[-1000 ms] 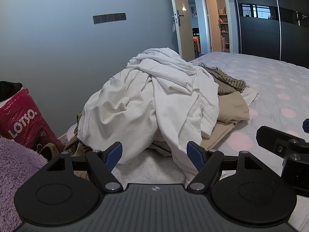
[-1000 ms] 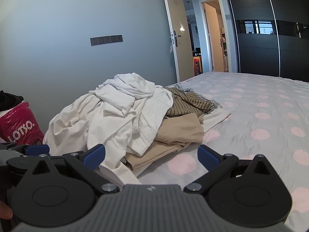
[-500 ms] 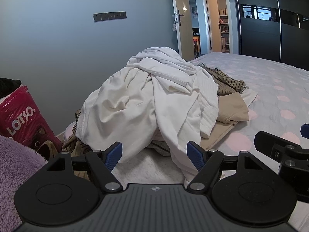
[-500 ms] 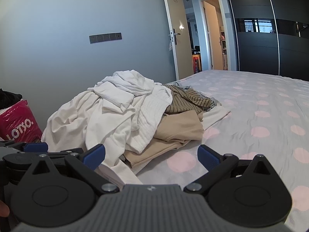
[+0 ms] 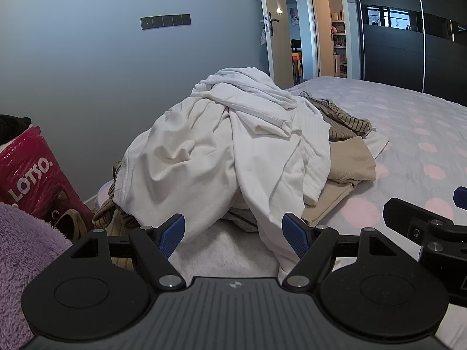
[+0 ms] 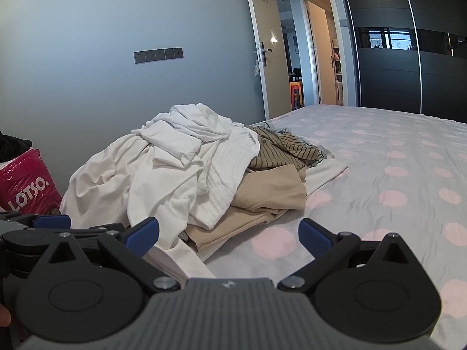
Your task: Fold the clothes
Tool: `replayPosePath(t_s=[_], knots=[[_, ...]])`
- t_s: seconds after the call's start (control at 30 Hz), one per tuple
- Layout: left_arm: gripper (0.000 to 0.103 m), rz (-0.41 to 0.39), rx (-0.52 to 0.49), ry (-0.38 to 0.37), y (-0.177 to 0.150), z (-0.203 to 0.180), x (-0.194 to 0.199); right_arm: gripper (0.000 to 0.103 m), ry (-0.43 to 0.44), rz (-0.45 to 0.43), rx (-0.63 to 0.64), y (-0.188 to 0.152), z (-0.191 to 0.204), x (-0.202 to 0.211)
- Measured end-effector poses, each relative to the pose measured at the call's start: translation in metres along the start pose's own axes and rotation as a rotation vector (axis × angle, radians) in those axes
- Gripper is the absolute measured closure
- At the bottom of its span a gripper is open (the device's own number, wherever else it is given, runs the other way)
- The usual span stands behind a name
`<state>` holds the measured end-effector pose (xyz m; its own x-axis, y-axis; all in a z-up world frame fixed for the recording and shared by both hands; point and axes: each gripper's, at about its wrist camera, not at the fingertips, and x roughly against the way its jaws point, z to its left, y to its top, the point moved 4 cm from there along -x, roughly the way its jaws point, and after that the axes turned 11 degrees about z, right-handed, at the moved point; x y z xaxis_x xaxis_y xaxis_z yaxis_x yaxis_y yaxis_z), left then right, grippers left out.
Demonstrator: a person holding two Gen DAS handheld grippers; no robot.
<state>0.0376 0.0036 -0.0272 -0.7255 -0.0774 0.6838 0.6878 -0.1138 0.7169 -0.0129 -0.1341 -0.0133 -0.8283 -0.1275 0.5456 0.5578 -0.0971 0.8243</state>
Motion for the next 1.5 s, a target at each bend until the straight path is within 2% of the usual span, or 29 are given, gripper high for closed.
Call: replayPosePath(t_s=[0.43,0.57,0.63,0.77,0.9,0.93,1.0,1.03,1.1,1.23,1.3,1.5], knots=[[0.03,0.013,0.007,-0.012,-0.001,0.001,-0.003,0.001,0.0,0.003,-0.001,-0.001,0.0,-0.001],[0.03,0.021,0.012,-0.02,0.003,0.0,-0.006,0.001,-0.003,-0.056,-0.014,0.002,0.001,0.002],[0.031,0.022,0.021,-0.03,0.009,0.001,-0.007,0.001,0.005,-0.059,-0.015,0.007,0.001,0.002],[0.035,0.028,0.022,-0.059,0.025,0.006,-0.005,0.001,0.066,0.0,-0.023,0.022,0.0,-0.004],[0.049,0.041,0.014,-0.036,0.049,0.019,-0.009,0.002,0.11,0.021,0.006,0.04,0.007,-0.013],[0.05,0.047,0.019,-0.032,0.054,0.024,-0.012,0.003,0.118,0.024,0.022,0.045,0.01,-0.016],[0.058,0.062,0.028,-0.03,0.065,0.035,-0.019,0.017,0.125,0.04,0.061,0.054,0.018,-0.026],[0.06,0.072,0.028,-0.026,0.071,0.04,-0.023,0.02,0.127,0.051,0.08,0.058,0.022,-0.032],[0.065,0.087,0.015,-0.025,0.081,0.047,-0.032,0.025,0.138,0.061,0.105,0.068,0.031,-0.046],[0.068,0.101,-0.001,-0.049,0.101,0.053,-0.049,0.032,0.142,0.073,0.155,0.089,0.047,-0.075],[0.07,0.102,0.0,-0.057,0.11,0.054,-0.058,0.039,0.134,0.093,0.169,0.099,0.053,-0.092],[0.071,0.09,0.041,-0.07,0.129,0.055,-0.082,0.042,0.093,0.152,0.216,0.12,0.066,-0.142]])
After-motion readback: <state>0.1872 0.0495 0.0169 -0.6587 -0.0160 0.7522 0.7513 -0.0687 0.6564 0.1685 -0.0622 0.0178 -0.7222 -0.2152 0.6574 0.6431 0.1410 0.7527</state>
